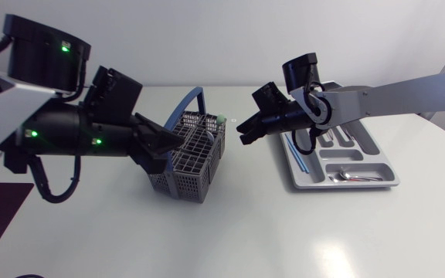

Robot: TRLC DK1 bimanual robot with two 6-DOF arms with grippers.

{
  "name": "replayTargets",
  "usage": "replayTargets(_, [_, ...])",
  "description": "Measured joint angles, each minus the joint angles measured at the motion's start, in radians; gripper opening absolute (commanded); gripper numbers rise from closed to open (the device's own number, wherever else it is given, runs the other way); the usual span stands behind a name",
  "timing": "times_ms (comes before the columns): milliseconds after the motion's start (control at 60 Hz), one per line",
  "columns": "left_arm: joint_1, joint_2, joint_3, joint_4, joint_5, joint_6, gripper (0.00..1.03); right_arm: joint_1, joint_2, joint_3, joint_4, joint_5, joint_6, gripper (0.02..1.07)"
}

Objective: Unload the cutlery basket into the drawer organizer.

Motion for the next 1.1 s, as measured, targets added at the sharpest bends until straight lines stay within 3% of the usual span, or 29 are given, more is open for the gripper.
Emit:
replayTargets(233, [0.009, 0.111, -0.050, 0.111, -0.090, 0.005, 0.06, 0.000, 0.008, 0.016, 0.000, 0.000, 0.000, 0.13])
replayTargets(467, [0.046, 0.139, -0.101, 0.156, -0.145, 0.011, 0.06, -0.003, 0.084, 0.107, 0.002, 0.001, 0.008, 0.13])
replayTargets(917, [0.220, 0.133, -0.195, 0.153, -0.148, 0.065, 0.06, -0.021, 0.291, 0.334, 0.000, 0.000, 0.052, 0.13])
replayTargets(1100, [0.306, -0.002, -0.227, 0.049, -0.106, 0.108, 0.06, 0.008, 0.348, 0.415, -0.007, 0.000, 0.064, 0.13])
